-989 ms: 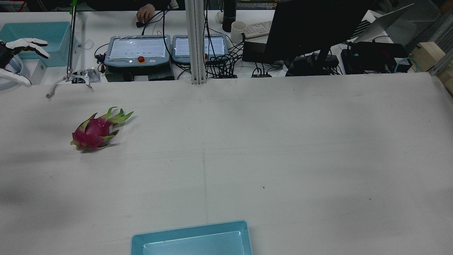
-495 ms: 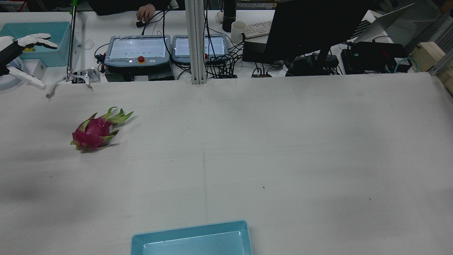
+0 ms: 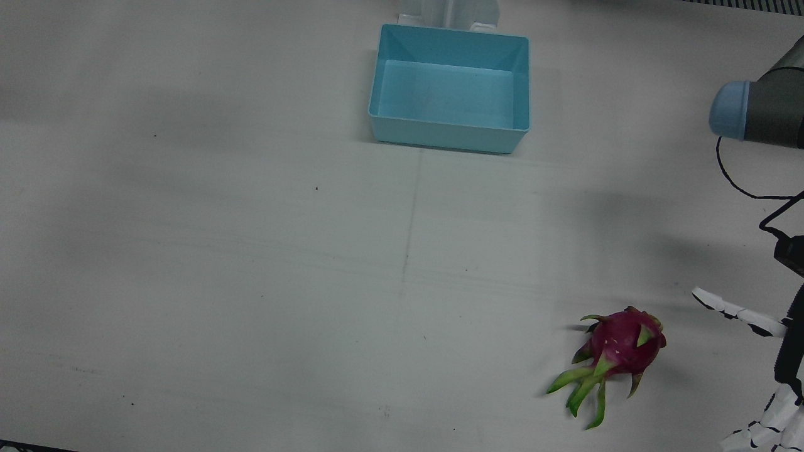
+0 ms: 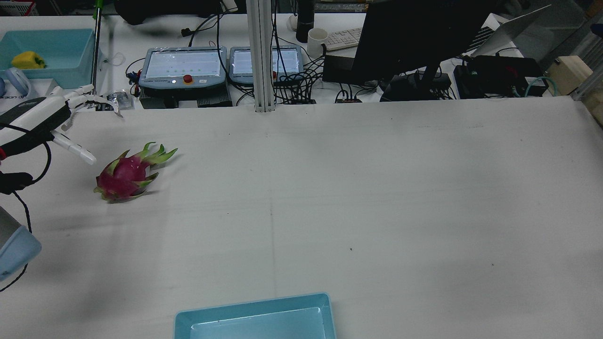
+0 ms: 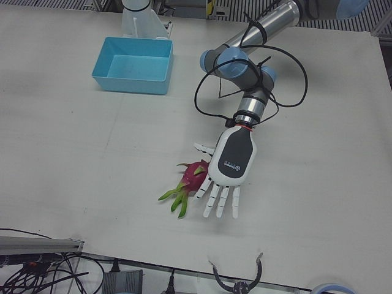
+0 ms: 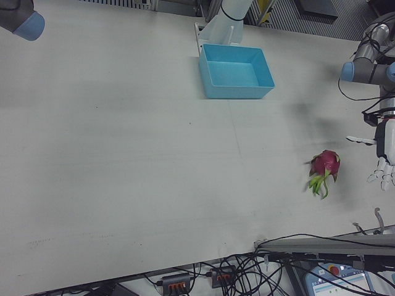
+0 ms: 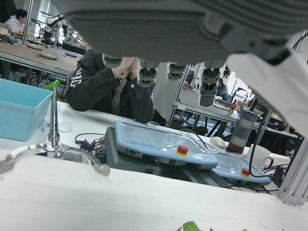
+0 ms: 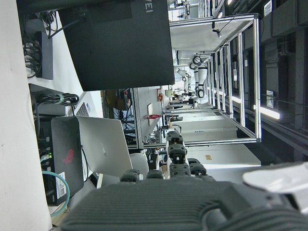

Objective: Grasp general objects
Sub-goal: 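Move the left hand down toward the pink dragon fruit on the table, then close the left hand's fingers around the dragon fruit, then lift the dragon fruit with the left hand and carry it toward the blue tray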

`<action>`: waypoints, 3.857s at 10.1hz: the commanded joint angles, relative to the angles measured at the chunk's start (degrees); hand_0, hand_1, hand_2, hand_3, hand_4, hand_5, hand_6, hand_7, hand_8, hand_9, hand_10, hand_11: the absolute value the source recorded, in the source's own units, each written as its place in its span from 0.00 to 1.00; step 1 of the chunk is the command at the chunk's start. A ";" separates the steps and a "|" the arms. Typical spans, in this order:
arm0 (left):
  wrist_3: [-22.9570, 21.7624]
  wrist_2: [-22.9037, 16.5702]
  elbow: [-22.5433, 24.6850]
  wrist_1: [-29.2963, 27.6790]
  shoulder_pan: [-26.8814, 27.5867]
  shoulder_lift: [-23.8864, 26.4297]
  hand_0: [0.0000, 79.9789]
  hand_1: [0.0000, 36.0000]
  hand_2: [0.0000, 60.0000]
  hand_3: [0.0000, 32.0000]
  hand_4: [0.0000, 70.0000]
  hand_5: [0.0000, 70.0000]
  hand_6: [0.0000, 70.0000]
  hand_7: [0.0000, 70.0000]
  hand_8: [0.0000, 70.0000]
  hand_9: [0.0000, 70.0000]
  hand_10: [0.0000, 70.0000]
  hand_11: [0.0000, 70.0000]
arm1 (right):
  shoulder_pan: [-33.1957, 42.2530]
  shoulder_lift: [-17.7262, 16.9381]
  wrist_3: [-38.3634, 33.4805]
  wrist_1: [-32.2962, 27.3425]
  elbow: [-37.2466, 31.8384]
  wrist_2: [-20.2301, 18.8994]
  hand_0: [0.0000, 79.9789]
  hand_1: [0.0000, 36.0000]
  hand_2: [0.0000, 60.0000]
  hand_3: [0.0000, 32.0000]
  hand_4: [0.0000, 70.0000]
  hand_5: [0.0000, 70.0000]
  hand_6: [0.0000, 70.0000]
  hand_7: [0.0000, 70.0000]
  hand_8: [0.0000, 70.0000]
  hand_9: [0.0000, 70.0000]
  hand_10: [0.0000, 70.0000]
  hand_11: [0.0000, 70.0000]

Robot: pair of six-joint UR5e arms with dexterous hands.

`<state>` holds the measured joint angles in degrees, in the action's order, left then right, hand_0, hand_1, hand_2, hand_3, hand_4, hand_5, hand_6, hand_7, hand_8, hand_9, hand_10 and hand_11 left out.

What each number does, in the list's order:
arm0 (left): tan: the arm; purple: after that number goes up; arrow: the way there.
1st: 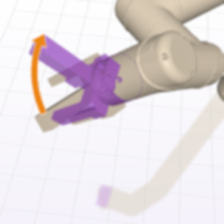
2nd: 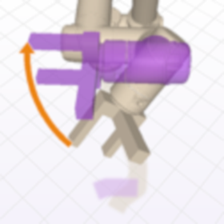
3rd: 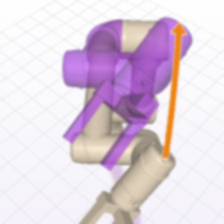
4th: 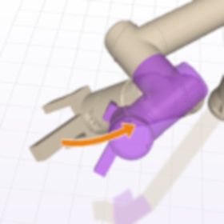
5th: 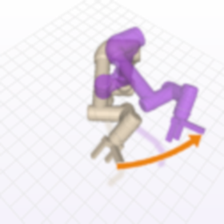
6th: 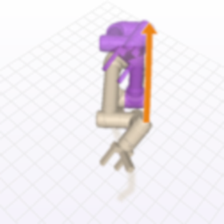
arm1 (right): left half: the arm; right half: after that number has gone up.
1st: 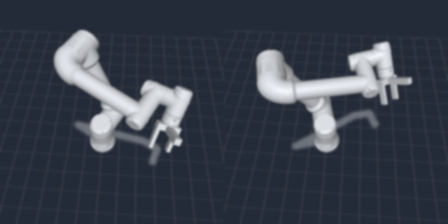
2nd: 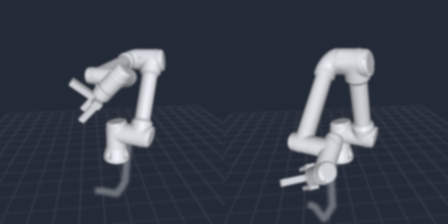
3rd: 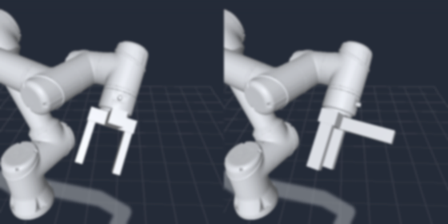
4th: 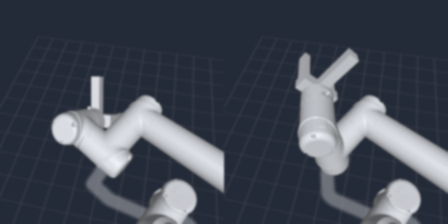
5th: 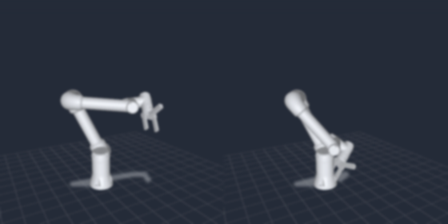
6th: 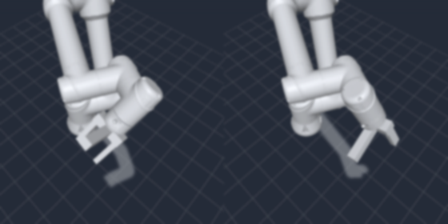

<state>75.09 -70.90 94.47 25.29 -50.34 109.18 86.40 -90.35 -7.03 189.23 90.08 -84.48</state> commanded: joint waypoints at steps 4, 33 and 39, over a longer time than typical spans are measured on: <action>0.05 4.89 -2.53 1.34 4.99 0.15 0.54 0.21 0.09 0.16 0.00 0.33 0.01 0.11 0.21 0.04 0.00 0.00 | 0.00 0.00 0.00 0.00 0.01 0.02 0.00 0.00 0.00 0.00 0.00 0.00 0.00 0.00 0.00 0.00 0.00 0.00; -3.36 9.74 5.87 -0.60 7.71 -1.33 0.61 0.82 1.00 0.00 0.53 1.00 0.13 0.24 0.22 0.05 0.01 0.03 | 0.00 0.00 0.09 0.00 0.01 0.02 0.00 0.00 0.00 0.00 0.00 0.00 0.00 0.00 0.00 0.00 0.00 0.00; -3.20 -7.64 16.35 -3.05 7.98 -2.22 0.56 0.51 0.95 0.00 0.43 0.99 0.11 0.22 0.21 0.06 0.01 0.02 | 0.00 0.00 0.09 0.00 0.10 0.02 0.00 0.00 0.00 0.00 0.00 0.00 0.00 0.00 0.00 0.00 0.00 0.00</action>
<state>71.77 -71.17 107.00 23.50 -42.48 106.97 86.40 -90.35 -6.94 189.23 90.17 -84.46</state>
